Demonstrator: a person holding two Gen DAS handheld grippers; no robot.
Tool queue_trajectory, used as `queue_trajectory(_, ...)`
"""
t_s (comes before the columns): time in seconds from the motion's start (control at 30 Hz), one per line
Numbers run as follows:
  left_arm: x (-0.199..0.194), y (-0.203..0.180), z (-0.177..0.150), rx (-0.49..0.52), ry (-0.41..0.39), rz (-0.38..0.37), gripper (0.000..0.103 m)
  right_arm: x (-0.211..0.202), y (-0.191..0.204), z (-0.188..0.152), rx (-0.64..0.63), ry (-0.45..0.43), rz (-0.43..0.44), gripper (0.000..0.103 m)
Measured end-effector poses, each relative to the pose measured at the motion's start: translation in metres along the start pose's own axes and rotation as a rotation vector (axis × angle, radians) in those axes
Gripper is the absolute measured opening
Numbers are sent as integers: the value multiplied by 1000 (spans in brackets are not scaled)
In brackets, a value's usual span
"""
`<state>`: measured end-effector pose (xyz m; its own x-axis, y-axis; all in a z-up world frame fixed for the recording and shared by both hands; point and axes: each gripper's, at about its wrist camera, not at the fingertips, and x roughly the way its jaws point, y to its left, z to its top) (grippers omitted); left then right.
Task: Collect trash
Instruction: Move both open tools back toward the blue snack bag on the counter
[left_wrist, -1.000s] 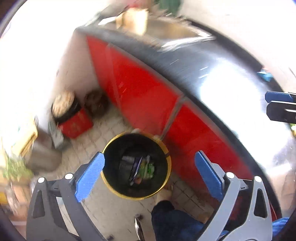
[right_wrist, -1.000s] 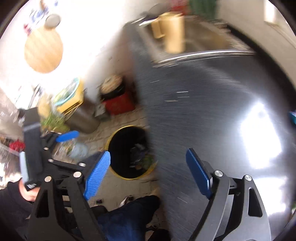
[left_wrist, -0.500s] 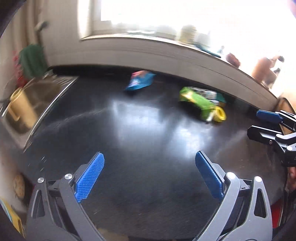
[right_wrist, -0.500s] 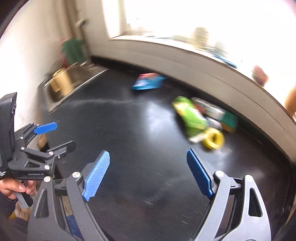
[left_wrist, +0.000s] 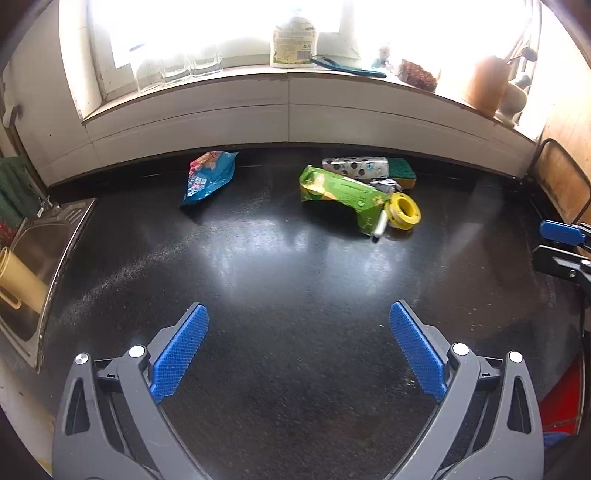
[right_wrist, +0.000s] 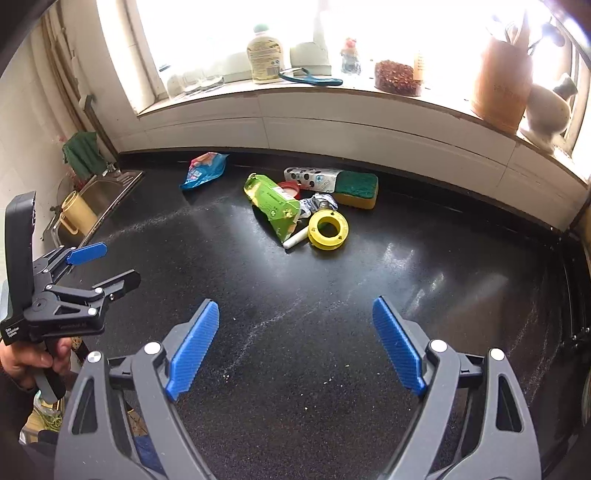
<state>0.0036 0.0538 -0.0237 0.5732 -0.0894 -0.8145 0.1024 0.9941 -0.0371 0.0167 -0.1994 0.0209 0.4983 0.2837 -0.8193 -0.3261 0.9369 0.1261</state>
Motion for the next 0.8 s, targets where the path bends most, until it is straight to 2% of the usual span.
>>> queue_trajectory(0.27, 54, 41, 23, -4, 45, 55, 96, 52, -15, 21, 34, 61, 19, 82)
queue_trajectory(0.47, 119, 79, 63, 37, 69, 123, 96, 107, -28, 43, 45, 116, 11, 82)
queue_trajectory(0.8, 209, 130, 115, 72, 91, 136, 96, 196, -54, 71, 84, 232, 33, 82)
